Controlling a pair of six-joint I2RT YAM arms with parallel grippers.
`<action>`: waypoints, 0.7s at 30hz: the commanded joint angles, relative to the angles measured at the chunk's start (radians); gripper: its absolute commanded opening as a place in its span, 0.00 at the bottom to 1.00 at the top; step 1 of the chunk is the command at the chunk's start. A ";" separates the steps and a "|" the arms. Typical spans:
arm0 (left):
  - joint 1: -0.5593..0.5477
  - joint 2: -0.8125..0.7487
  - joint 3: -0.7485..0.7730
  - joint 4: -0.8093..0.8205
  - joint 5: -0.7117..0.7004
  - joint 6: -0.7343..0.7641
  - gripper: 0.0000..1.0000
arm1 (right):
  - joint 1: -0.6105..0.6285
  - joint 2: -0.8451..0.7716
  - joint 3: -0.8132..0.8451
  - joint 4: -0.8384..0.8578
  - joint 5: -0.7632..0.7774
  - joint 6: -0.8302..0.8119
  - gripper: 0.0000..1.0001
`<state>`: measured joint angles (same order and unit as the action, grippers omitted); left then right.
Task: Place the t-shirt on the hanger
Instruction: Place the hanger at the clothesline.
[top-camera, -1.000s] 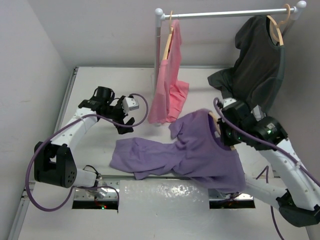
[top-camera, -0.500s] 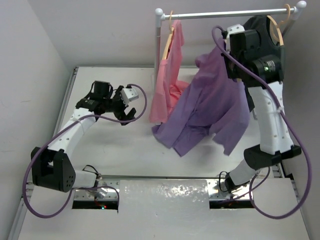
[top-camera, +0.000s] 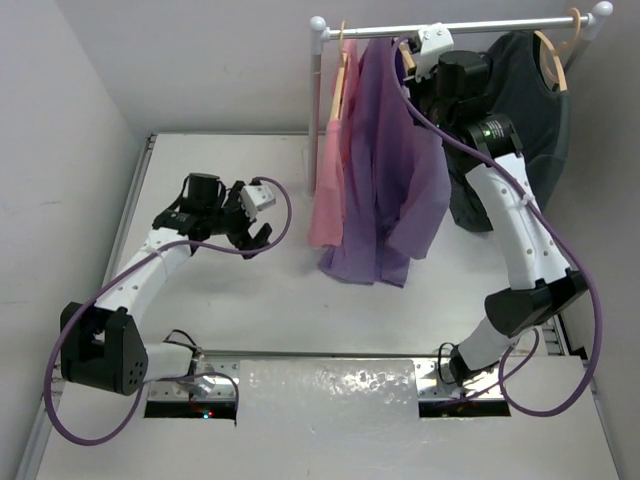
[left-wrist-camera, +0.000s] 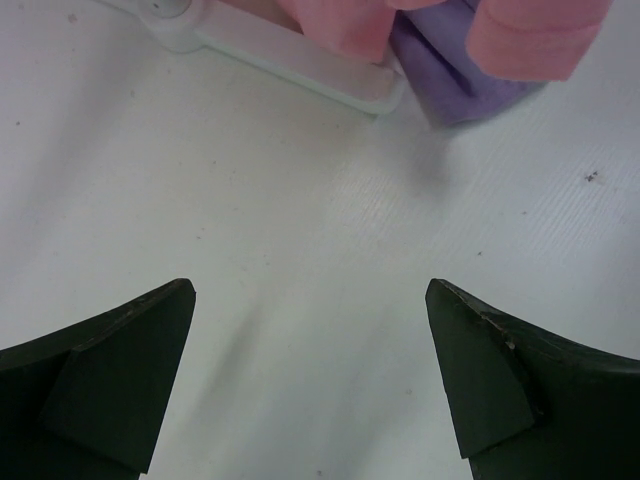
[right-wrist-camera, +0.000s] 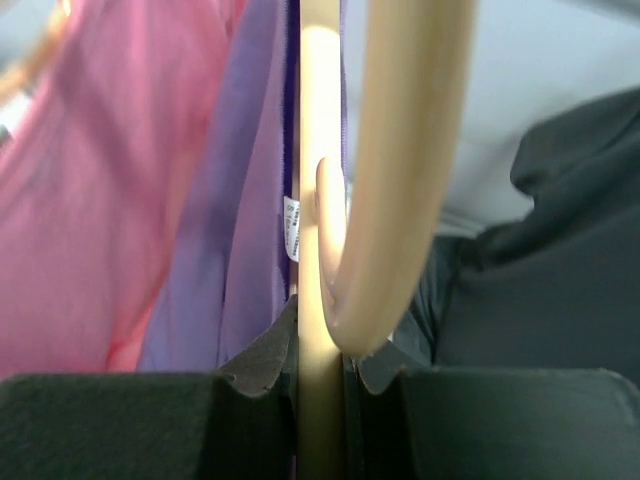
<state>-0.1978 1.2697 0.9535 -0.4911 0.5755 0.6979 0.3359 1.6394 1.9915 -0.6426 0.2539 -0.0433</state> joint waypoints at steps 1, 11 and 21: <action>-0.015 -0.039 -0.012 0.057 -0.011 -0.018 0.97 | 0.028 0.023 0.041 0.242 0.024 0.036 0.00; -0.031 -0.061 -0.081 0.091 -0.062 -0.018 0.96 | 0.080 0.192 0.157 0.398 0.114 0.088 0.00; -0.031 -0.093 -0.131 0.102 -0.051 -0.052 0.96 | 0.097 0.252 0.176 0.541 0.174 0.072 0.00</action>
<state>-0.2214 1.2140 0.8345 -0.4294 0.5129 0.6712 0.4339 1.9152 2.1052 -0.2684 0.3935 0.0189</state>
